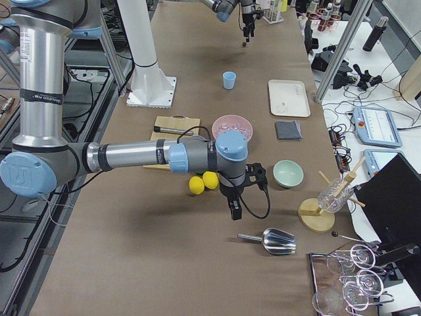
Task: Put ice and strawberries in cup
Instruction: 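Lower the left gripper over the red strawberry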
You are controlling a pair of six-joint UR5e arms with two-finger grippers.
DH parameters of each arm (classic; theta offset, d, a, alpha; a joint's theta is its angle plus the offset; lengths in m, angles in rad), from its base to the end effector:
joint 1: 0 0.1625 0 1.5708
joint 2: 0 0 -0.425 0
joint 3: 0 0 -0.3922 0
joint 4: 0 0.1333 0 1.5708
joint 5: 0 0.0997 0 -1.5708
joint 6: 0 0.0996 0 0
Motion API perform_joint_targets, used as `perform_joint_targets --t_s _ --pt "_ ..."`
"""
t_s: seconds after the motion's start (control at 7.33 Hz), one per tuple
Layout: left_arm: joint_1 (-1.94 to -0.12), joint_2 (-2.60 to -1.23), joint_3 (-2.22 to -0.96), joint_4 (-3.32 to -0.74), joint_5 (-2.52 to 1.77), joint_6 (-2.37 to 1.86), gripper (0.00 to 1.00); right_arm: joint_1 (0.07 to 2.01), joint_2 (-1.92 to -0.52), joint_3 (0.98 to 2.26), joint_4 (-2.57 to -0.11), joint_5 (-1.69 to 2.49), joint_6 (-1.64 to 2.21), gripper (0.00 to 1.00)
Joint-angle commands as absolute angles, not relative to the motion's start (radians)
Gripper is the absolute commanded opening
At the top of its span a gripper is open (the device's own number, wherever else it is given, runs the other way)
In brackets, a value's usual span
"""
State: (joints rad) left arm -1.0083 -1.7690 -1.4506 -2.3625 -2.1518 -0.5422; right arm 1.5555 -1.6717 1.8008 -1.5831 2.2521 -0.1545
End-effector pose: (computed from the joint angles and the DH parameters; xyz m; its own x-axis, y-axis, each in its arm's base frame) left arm 0.2549 -0.5517 0.5261 0.5916 0.4042 -0.6976 -0.0452 0.8805 0.4719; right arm 0.0636 -0.4552 0.6001 0.7640 -0.2371 0.6001 0.1344 0.9681 0.2114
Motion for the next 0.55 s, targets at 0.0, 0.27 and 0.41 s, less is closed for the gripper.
perform_joint_targets --t_s 0.0,0.27,0.41 --pt "-0.993 -1.711 -1.442 -2.359 -2.089 -0.474 1.00 1.555 -1.669 1.798 -1.583 2.252 -0.156 1.00" --pt "-0.958 -1.704 -1.433 -2.359 -2.022 -0.477 1.00 1.555 -1.669 1.798 -1.583 2.250 -0.158 1.00" --pt "-0.934 -1.704 -1.428 -2.361 -2.020 -0.480 0.97 1.555 -1.670 1.799 -1.583 2.250 -0.156 1.00"
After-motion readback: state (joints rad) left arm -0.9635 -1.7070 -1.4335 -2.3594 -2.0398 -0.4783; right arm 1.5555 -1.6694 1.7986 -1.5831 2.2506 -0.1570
